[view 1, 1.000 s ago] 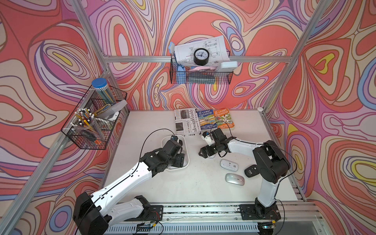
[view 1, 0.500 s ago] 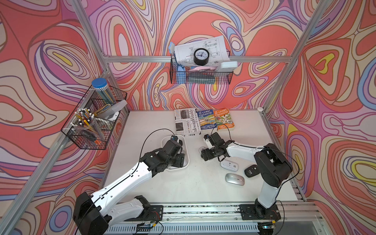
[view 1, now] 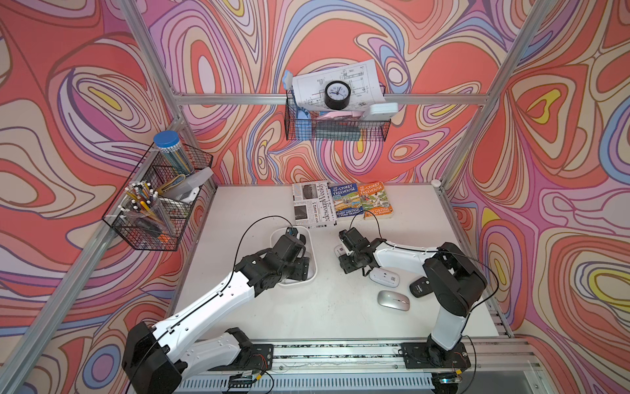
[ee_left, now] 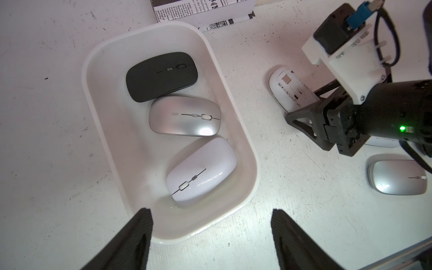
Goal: Put the mouse in the storage box
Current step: Pick up the mouse from the center of the board.
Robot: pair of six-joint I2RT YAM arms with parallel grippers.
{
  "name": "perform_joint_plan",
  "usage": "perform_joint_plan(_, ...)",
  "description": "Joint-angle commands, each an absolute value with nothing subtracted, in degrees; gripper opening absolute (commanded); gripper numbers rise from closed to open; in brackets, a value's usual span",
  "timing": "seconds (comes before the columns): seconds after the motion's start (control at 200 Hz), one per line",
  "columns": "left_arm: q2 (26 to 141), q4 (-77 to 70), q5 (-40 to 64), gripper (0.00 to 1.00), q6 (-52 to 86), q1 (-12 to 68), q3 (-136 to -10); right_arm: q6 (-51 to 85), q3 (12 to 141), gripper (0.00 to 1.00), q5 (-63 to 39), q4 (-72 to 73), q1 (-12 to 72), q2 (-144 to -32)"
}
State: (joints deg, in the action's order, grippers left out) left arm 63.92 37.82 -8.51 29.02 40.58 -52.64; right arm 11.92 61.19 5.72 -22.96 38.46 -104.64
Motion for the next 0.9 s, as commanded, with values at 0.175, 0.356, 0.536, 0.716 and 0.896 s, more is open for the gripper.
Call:
perform_joint_plan(0.175,62.4,37.3,-6.4,0.78,30.8,40.4,-51.9,10.7,59.4,0.50,5.0,-20.0,38.8,-101.0)
perform_joint_plan(0.356,59.8,32.9,1.9,0.78,33.5,38.9,-51.2,7.2,51.7,0.48,-4.9,-6.7,38.8,-89.3)
perform_joint_plan(0.536,56.0,21.7,16.0,0.77,39.6,35.2,-47.4,4.0,41.3,0.48,-14.6,7.5,38.8,-78.3)
perform_joint_plan(0.716,57.3,12.0,24.1,0.77,43.6,34.7,-46.6,0.7,36.4,0.48,-22.4,12.6,38.8,-73.2)
perform_joint_plan(0.896,62.1,6.1,28.5,0.78,46.3,34.8,-46.8,-0.5,35.4,0.47,-24.3,13.7,38.8,-71.9)
